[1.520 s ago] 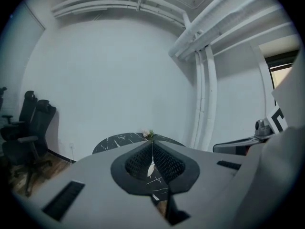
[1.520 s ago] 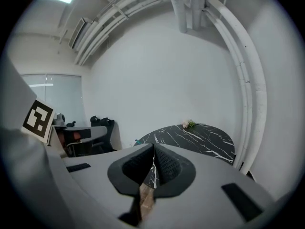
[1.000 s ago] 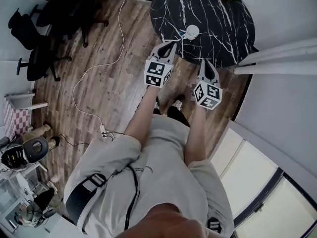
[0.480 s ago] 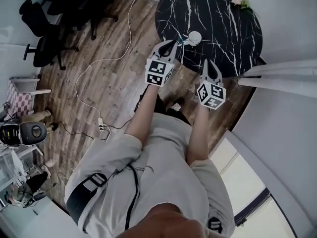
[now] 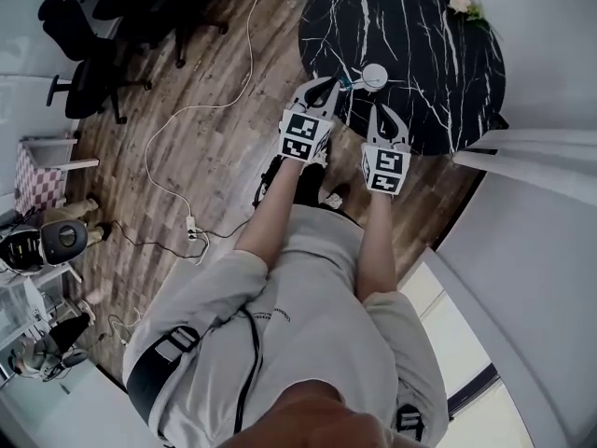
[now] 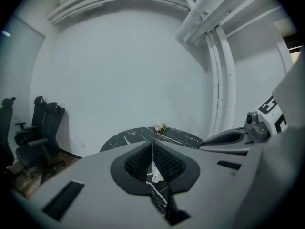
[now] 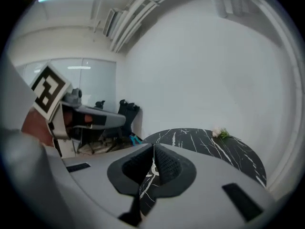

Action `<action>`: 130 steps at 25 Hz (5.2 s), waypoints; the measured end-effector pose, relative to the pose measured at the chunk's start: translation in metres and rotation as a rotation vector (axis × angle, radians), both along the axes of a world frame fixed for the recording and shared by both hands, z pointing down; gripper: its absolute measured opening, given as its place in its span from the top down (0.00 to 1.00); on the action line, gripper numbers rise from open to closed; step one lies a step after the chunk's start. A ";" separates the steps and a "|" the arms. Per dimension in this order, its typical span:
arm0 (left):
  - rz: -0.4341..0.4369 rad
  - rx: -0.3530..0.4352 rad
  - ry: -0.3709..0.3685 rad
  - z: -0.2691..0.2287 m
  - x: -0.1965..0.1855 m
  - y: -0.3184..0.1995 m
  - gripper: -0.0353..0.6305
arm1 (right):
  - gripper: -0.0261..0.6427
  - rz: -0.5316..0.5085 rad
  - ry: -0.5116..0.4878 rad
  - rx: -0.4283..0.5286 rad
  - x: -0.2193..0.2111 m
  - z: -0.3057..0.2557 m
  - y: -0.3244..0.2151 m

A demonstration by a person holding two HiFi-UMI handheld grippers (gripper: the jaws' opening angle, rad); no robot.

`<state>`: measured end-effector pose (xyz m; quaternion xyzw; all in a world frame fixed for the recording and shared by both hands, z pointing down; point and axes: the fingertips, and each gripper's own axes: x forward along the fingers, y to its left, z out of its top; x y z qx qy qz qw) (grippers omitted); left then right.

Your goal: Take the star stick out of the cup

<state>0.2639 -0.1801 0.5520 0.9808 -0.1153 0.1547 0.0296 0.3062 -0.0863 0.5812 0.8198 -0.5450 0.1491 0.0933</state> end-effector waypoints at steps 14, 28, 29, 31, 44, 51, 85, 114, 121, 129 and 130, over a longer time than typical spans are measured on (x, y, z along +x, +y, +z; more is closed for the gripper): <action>-0.053 -0.016 -0.017 0.004 -0.010 -0.048 0.91 | 0.72 -0.214 0.154 -0.169 -0.033 0.026 -0.080; -0.112 -0.022 0.004 0.002 -0.015 -0.087 0.91 | 0.81 -0.201 0.227 -0.302 -0.018 0.042 -0.105; -0.115 -0.027 0.000 0.004 -0.016 -0.088 0.91 | 0.84 -0.195 0.227 -0.303 -0.015 0.043 -0.105; -0.117 -0.030 -0.002 0.005 -0.017 -0.090 0.91 | 0.85 -0.184 0.225 -0.299 -0.013 0.042 -0.105; -0.105 -0.031 0.007 -0.002 -0.003 -0.098 0.91 | 0.89 0.003 0.083 -0.161 0.046 0.010 -0.092; -0.085 -0.033 0.014 -0.005 0.021 -0.102 0.91 | 0.89 0.103 -0.026 -0.078 0.083 0.005 -0.084; 0.070 0.031 -0.006 -0.011 0.041 -0.040 0.91 | 0.89 0.151 -0.038 -0.004 0.072 -0.005 -0.057; 0.209 0.025 0.033 -0.025 0.077 0.033 0.91 | 0.89 0.327 -0.031 0.172 0.105 -0.081 0.023; 0.228 0.021 0.030 -0.026 0.084 0.050 0.91 | 0.89 0.354 -0.028 0.134 0.112 -0.072 0.048; 0.213 0.014 0.032 -0.022 0.073 0.062 0.91 | 0.89 0.335 -0.034 0.094 0.103 -0.057 0.064; 0.209 0.009 0.033 -0.022 0.071 0.063 0.91 | 0.89 0.331 -0.035 0.089 0.101 -0.056 0.064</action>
